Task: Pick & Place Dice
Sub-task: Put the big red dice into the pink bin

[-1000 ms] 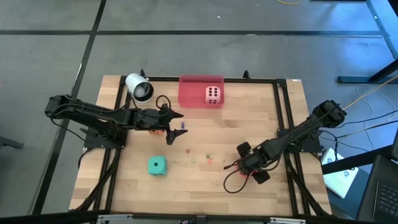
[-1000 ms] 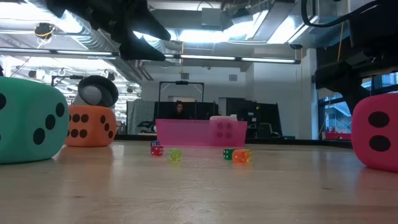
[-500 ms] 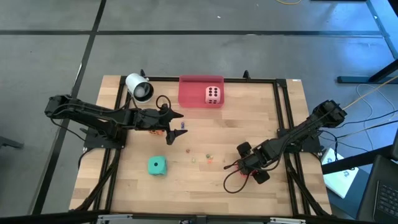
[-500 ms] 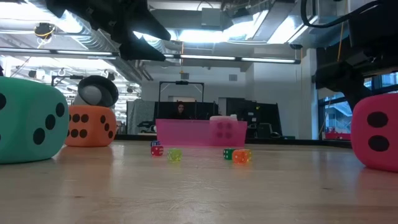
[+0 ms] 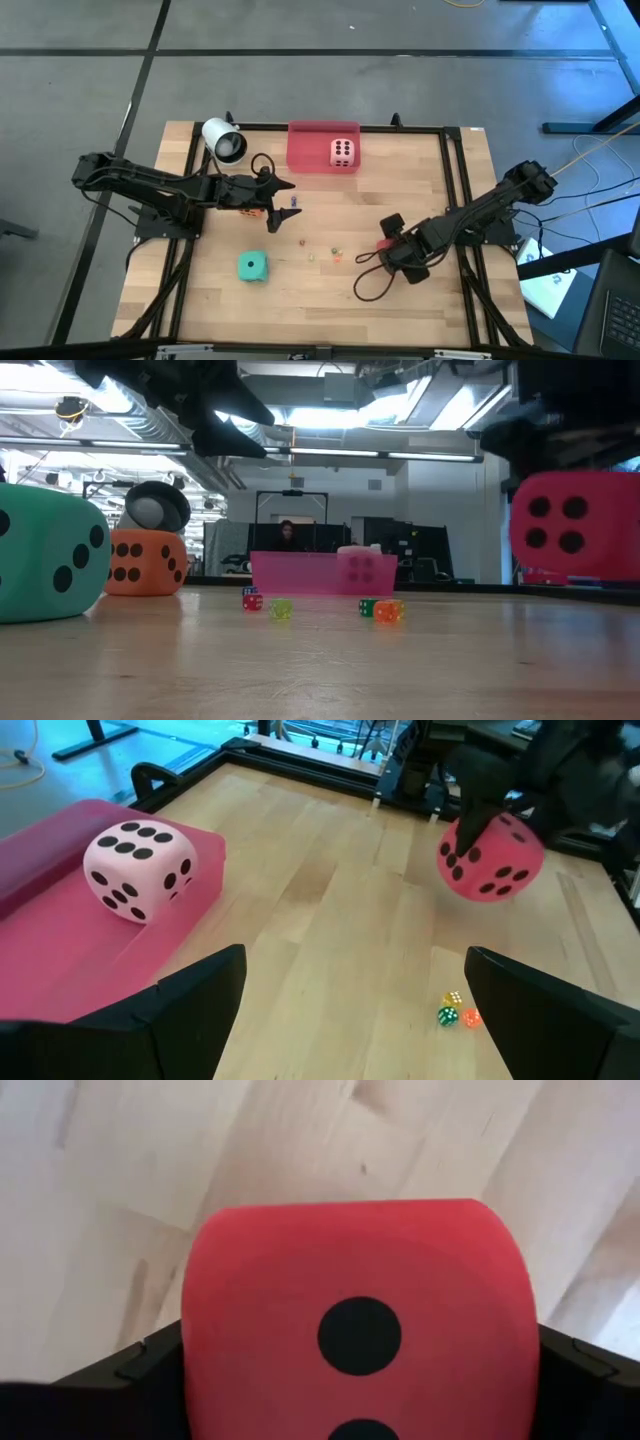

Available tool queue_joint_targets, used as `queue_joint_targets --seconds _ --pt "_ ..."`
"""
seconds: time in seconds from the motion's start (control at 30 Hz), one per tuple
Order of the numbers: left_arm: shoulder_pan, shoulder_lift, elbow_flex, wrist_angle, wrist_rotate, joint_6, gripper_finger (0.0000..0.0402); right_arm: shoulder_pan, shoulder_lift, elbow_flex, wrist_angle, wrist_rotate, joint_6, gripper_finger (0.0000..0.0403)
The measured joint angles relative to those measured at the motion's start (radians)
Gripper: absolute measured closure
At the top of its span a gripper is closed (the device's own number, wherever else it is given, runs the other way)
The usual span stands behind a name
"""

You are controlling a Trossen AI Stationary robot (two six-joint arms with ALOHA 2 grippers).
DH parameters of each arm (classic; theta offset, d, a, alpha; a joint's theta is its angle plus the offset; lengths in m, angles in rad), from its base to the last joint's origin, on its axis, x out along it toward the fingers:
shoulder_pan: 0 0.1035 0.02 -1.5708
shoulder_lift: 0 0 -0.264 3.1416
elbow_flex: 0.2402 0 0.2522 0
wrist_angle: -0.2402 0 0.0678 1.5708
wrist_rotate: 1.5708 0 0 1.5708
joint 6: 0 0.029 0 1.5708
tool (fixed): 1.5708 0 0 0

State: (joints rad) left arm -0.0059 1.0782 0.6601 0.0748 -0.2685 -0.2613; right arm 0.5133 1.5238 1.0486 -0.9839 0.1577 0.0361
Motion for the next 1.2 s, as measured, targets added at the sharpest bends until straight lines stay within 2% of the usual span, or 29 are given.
queue_joint_targets --seconds 0.3,0.63,0.8,0.97,1.2 --pt "0.000 -0.016 0.000 0.004 0.000 0.100 0.0029 -0.034 -0.002 0.194 -0.151 0.139 -0.004 0.0035" --pt "-0.012 -0.168 0.000 -0.046 -0.031 0.207 0.0029 -0.181 -0.004 0.401 -0.114 0.138 -0.105 0.0036" --pt "-0.021 -0.240 0.000 -0.155 -0.139 0.224 0.0029 -0.293 -0.004 0.442 -0.027 0.062 -0.198 0.0036" --pt "-0.021 -0.270 0.000 -0.196 -0.183 0.225 0.0029 -0.426 -0.004 0.443 0.082 -0.038 -0.278 0.0036" --pt "-0.021 -0.275 0.000 -0.243 -0.263 0.233 0.0029 -0.577 -0.004 0.443 0.255 -0.122 -0.359 0.0036"
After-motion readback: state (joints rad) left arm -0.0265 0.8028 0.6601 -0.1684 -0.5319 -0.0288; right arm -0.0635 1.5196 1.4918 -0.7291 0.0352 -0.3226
